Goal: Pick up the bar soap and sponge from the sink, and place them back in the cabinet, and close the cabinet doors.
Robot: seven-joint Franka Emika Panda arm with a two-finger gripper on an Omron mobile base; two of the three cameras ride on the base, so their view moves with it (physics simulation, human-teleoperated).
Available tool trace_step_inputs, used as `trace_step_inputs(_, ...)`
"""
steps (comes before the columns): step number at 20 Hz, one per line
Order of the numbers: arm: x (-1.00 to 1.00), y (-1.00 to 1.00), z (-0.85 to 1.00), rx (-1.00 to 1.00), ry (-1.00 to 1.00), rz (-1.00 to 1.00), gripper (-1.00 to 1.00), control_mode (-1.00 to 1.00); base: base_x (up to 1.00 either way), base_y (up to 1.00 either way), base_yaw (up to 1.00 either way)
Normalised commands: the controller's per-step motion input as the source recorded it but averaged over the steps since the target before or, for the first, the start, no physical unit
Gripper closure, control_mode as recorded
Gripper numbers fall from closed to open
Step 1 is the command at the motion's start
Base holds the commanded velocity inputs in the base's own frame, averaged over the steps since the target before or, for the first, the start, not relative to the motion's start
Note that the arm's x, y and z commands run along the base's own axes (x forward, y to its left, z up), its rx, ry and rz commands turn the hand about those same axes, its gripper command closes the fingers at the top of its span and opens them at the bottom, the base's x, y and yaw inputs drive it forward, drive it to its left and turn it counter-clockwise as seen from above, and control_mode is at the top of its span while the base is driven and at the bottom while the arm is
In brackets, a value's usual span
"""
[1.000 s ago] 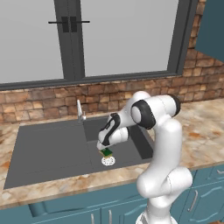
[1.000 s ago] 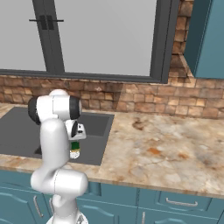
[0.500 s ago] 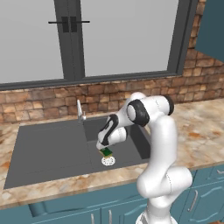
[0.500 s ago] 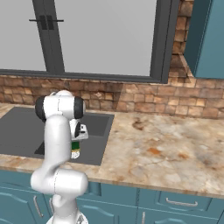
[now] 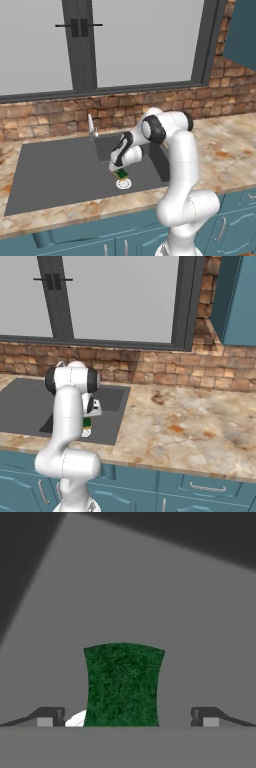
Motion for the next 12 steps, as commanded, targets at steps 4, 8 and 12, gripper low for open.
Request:
trace_step_inputs(4,0.05,0.13,-0.11,0.00,0.04,0.00,-1.00,-1.00,0.00,0.00,0.00)
trace_step_inputs(8,0.03,0.07,-0.09,0.00,0.04,0.00,-1.00,-1.00,0.00,0.00,0.00)
trace_step_inputs(12,0.05,0.03,-0.15,0.00,0.03,0.00,-1.00,-1.00,0.00,0.00,0.00)
